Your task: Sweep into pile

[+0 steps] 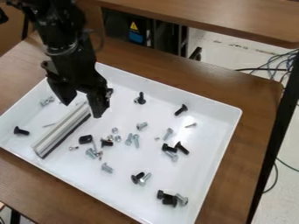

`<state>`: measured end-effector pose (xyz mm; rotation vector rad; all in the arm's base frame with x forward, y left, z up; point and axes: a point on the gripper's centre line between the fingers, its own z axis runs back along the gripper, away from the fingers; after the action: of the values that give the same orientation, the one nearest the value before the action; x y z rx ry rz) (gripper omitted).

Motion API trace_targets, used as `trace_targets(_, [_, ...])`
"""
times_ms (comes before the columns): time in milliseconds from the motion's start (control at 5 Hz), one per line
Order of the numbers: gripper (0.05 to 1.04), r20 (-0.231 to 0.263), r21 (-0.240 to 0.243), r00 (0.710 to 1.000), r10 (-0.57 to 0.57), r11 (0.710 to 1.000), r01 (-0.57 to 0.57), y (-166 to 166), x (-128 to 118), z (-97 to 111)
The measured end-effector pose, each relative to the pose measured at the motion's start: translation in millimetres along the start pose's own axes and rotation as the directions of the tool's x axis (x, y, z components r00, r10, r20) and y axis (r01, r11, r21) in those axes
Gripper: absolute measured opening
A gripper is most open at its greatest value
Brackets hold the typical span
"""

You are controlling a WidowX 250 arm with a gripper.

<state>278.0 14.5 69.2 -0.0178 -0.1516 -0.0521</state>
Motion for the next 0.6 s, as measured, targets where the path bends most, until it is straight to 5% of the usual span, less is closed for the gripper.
trace_targets(200, [0.999, -0.026, -0.003, 1.0, 0.001, 1.0, -0.001, 0, -4, -6])
trace_targets(600, [0.999, -0.115, 0.017, 0.986, -0.12, 0.992, 0.123, 52, -22, -32])
